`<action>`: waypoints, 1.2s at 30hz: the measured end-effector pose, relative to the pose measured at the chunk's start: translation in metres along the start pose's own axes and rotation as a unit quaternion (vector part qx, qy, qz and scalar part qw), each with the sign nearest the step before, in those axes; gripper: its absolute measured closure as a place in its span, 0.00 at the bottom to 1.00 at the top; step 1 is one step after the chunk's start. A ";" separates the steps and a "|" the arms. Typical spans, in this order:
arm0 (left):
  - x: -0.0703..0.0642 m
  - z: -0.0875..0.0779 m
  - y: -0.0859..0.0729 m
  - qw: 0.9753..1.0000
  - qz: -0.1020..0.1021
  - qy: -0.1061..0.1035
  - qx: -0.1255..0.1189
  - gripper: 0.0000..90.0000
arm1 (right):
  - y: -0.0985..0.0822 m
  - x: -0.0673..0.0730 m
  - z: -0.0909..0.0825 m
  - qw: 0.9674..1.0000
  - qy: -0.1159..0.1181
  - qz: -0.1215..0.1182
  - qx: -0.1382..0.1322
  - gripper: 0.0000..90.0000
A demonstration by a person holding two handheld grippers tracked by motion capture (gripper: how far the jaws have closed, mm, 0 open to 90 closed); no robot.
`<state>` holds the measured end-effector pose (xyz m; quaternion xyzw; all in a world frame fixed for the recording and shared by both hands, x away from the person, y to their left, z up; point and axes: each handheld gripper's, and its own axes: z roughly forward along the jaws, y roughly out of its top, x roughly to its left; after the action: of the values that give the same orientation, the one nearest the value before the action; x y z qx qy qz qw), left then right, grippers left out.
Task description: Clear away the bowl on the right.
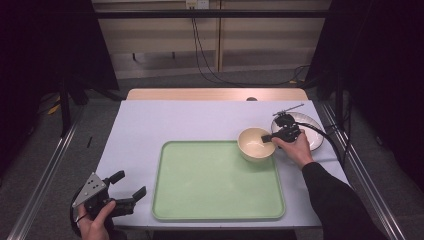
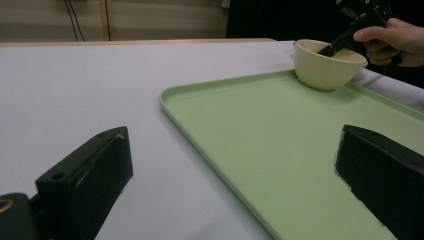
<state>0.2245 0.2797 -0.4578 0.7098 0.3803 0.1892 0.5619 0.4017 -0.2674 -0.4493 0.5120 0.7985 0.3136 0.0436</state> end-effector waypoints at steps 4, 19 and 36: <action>0.000 0.000 0.000 1.000 0.001 0.001 0.001 0.02 | -0.001 0.001 0.000 1.000 -0.004 -0.002 0.002 0.93; 0.000 0.000 0.000 1.000 0.000 0.001 -0.001 0.02 | -0.006 0.002 0.002 0.999 -0.014 -0.040 -0.017 0.92; 0.000 0.000 0.000 1.000 -0.001 -0.003 -0.001 0.02 | -0.006 0.003 -0.003 0.996 -0.005 -0.052 -0.070 0.24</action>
<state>0.2245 0.2795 -0.4578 0.7094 0.3790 0.1875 0.5639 0.3947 -0.2674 -0.4494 0.4675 0.7995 0.3638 0.0996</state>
